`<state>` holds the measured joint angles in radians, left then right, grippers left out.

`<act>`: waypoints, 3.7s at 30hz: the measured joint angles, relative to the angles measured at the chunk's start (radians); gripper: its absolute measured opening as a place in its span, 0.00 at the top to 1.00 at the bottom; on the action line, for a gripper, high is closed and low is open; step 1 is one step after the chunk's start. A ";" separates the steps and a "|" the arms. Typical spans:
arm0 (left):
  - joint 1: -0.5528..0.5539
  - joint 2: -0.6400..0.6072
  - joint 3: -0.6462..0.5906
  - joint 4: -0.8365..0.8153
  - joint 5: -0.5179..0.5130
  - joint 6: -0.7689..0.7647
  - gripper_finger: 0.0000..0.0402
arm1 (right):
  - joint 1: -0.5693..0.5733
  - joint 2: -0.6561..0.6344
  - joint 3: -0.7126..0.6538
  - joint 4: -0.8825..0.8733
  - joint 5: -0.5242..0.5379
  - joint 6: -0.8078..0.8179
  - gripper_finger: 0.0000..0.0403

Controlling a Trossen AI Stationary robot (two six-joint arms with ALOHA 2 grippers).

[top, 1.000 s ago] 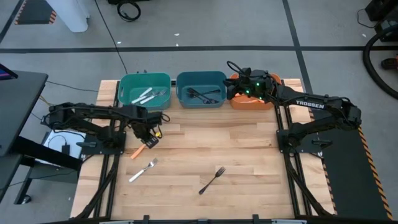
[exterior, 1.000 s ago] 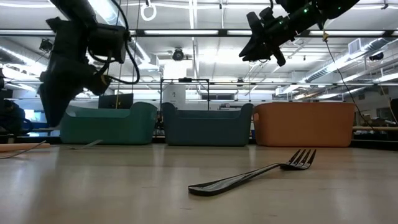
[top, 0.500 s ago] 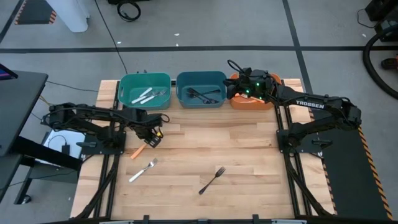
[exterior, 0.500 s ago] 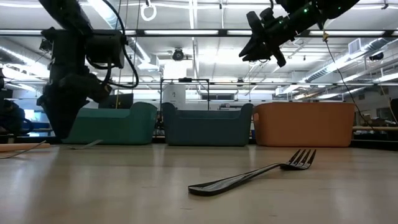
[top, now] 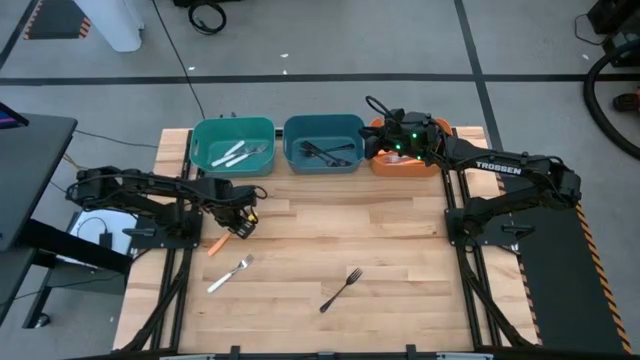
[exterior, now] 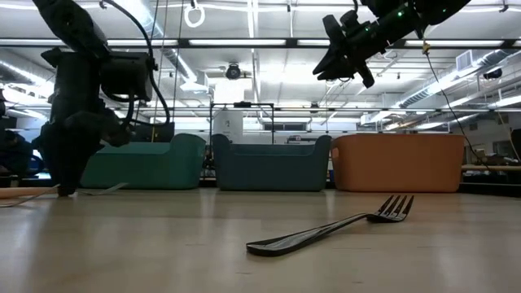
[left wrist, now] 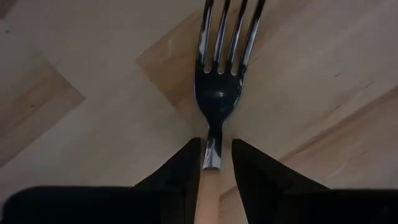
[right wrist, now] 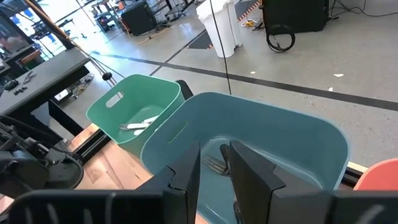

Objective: Sort silverware by color (type)
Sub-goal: Put the yellow fork into the orange bin

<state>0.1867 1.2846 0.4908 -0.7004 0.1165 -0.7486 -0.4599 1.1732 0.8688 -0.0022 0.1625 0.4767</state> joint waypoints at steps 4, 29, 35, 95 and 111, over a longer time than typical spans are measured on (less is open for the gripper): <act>0.000 0.000 -0.002 0.001 -0.010 0.006 0.77 | 0.000 0.000 0.000 0.000 0.000 0.000 0.77; 0.227 0.001 0.478 0.141 0.008 0.309 0.94 | -0.007 -0.054 0.001 -0.079 -0.486 0.177 0.77; 0.316 0.036 0.569 0.431 0.003 0.296 0.93 | 0.025 -0.047 0.000 -0.173 -0.468 0.160 0.77; 0.225 0.472 1.050 0.643 0.051 0.421 0.73 | 0.055 -0.012 0.000 -0.159 -0.016 -0.105 0.88; 0.265 0.355 1.050 -0.060 0.143 0.700 0.74 | -0.171 -0.008 -0.002 -0.662 0.279 -0.599 0.88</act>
<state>0.4520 1.6392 1.5410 -0.7602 0.2592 -0.0490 -0.6305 1.1654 0.8673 -0.6642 0.4420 -0.1219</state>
